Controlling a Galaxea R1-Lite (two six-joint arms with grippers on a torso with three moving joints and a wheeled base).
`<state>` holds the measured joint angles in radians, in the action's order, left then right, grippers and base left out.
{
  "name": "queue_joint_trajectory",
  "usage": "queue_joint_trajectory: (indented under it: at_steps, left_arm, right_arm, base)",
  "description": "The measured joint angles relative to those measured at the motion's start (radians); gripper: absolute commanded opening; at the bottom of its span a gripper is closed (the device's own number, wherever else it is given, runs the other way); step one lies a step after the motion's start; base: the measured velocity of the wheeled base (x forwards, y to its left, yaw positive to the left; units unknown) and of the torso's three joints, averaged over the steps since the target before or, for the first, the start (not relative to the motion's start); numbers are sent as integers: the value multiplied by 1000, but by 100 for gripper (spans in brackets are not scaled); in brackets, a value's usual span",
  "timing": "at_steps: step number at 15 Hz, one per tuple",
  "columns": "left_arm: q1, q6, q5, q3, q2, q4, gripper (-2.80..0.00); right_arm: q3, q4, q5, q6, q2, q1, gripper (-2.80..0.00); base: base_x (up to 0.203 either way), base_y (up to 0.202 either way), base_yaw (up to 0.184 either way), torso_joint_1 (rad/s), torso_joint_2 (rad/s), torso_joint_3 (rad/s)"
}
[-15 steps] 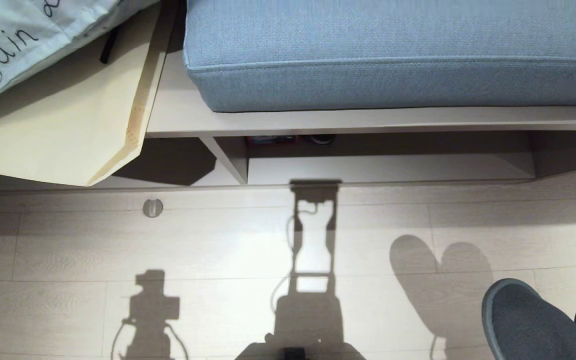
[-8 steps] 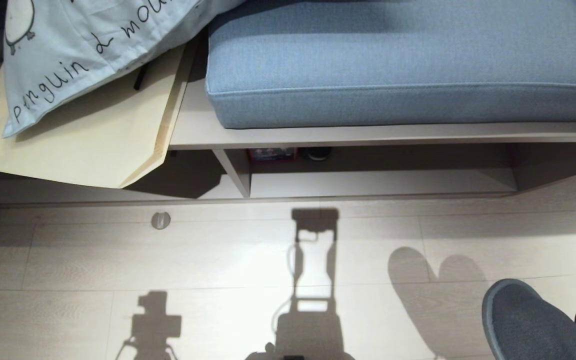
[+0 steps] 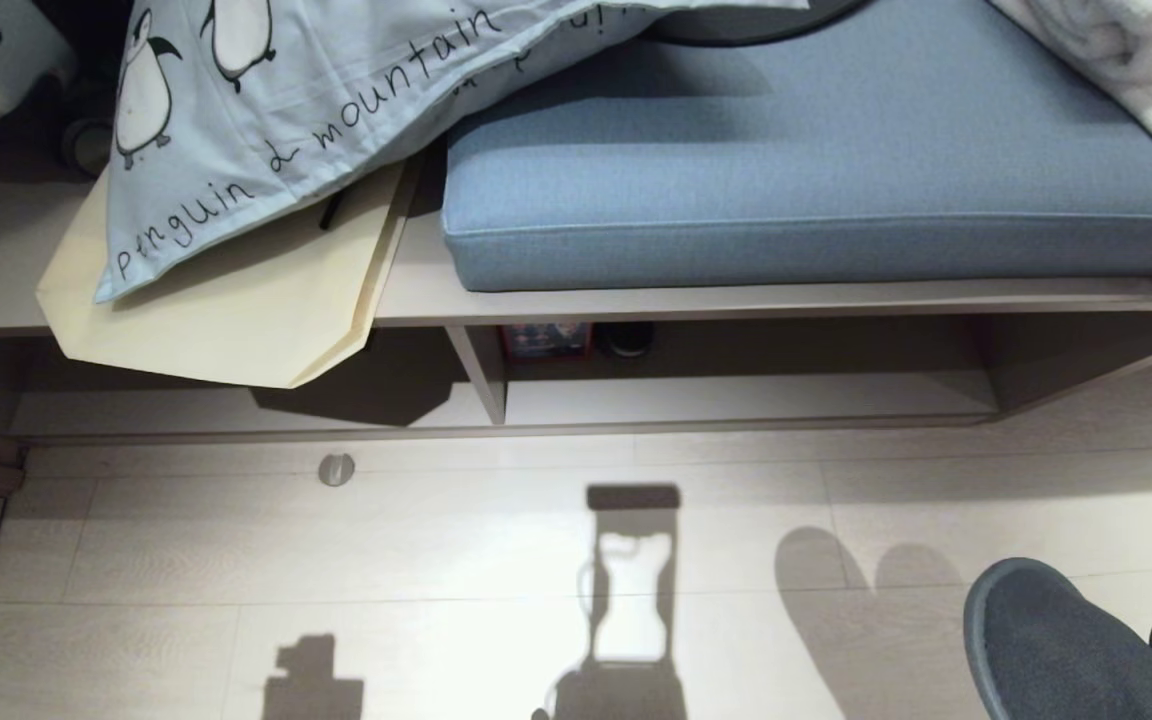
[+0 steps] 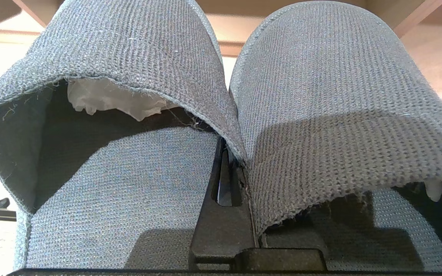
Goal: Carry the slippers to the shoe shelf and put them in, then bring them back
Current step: Place the slippers on the floor
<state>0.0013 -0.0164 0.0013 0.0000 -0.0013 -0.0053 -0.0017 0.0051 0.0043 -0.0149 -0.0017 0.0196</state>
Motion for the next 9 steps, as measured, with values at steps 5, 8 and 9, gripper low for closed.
queue_joint_trajectory:
  at_steps: [5,8,9]
  left_arm:
    - [0,0,0,0,0,0,-280]
    - [0,0,0,0,0,0,-280]
    - [0,0,0,0,0,0,-280]
  right_arm:
    - [0,0,0,0,0,0,-280]
    - [0,0,0,0,0,0,-280]
    - [0,0,0,0,0,0,-280]
  base:
    - [0,0,0,1,0,199]
    - [0,0,0,3,1,205]
    - [0,0,0,2,6,203]
